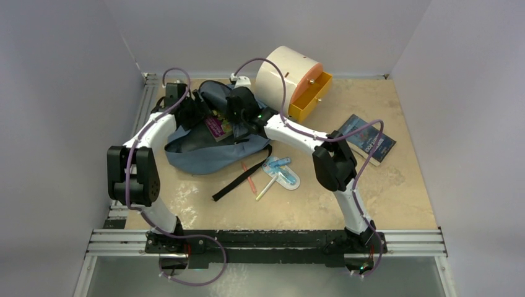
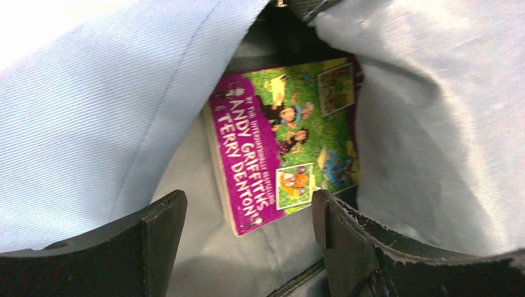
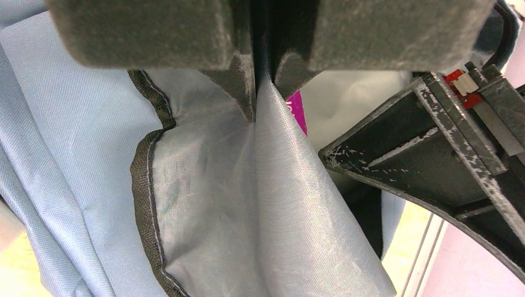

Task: Pack the student bag
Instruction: Place the book in the student bag.

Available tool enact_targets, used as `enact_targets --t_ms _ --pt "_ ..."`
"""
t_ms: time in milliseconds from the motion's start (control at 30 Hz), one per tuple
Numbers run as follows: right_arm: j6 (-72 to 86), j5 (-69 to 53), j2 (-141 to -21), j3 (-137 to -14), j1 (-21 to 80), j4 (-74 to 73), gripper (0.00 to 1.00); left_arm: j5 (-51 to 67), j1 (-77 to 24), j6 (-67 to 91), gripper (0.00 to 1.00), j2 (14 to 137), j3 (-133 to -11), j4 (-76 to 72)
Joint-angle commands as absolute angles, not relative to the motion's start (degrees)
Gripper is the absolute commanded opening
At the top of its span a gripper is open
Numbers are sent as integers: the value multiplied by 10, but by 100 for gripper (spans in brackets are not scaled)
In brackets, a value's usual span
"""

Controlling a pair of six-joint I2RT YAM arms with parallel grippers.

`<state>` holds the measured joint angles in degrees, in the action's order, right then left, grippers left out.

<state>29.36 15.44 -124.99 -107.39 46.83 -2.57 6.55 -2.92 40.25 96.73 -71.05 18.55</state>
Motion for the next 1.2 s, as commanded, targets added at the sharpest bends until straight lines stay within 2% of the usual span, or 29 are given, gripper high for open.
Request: enact_targets --t_ms 0,367,600,900,1167 --pt "272 175 -1235 -1109 468 6 9 19 -26 360 74 948 -740 222" --pt "268 173 -1252 -1112 468 6 11 132 -50 357 74 889 -697 205" --pt "268 173 -1253 -1111 468 2 12 16 -85 337 74 906 -680 253" --pt "268 173 -1251 -1103 468 12 12 -25 -90 257 72 962 -729 307" --pt "268 171 -1256 -1107 469 10 15 -107 -99 198 71 993 -757 326"
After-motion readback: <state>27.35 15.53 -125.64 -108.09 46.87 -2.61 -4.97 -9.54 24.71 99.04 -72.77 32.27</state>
